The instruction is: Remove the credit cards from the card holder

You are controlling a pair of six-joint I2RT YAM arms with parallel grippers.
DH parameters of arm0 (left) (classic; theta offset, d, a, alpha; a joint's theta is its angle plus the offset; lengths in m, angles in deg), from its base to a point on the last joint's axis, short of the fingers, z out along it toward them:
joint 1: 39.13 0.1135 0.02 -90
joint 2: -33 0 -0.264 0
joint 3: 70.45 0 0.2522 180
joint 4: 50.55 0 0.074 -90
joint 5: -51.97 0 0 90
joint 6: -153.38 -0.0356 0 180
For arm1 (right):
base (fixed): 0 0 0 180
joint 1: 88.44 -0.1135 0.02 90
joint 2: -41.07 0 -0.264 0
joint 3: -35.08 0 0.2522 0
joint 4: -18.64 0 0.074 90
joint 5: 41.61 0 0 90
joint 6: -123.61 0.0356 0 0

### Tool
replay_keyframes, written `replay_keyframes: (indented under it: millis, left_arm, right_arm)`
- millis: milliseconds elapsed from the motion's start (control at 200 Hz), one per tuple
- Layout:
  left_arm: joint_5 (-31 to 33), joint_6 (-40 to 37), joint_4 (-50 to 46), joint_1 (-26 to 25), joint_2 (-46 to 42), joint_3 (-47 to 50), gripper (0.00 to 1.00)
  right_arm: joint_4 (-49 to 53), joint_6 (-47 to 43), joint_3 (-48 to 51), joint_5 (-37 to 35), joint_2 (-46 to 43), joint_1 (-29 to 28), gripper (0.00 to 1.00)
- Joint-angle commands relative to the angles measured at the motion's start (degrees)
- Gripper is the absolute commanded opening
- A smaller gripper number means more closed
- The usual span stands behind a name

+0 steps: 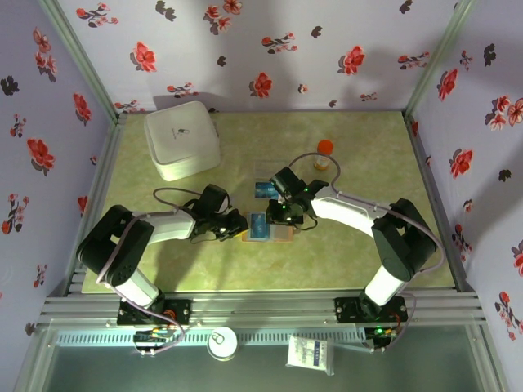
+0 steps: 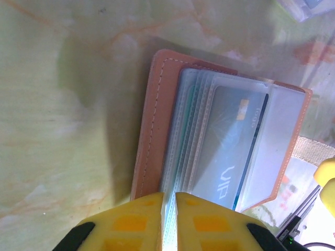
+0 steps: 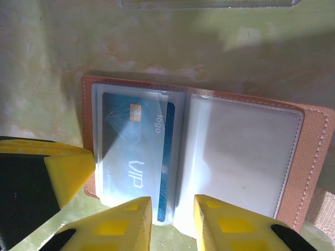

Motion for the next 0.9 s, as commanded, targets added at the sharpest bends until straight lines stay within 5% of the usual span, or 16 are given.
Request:
replay_keyframes:
  millis: [0, 895]
  left_arm:
    - [1.2, 0.2, -1.3, -0.4, -1.8, 1.2, 0.13]
    - [1.1, -4.7, -7.0, -0.3, 3.6, -8.6, 0.3]
  right_arm:
    - [-1.3, 1.7, 0.3, 2.0, -1.0, -0.3, 0.28]
    - [-15.0, 8.1, 7.6, 8.5, 0.1, 2.0, 0.36]
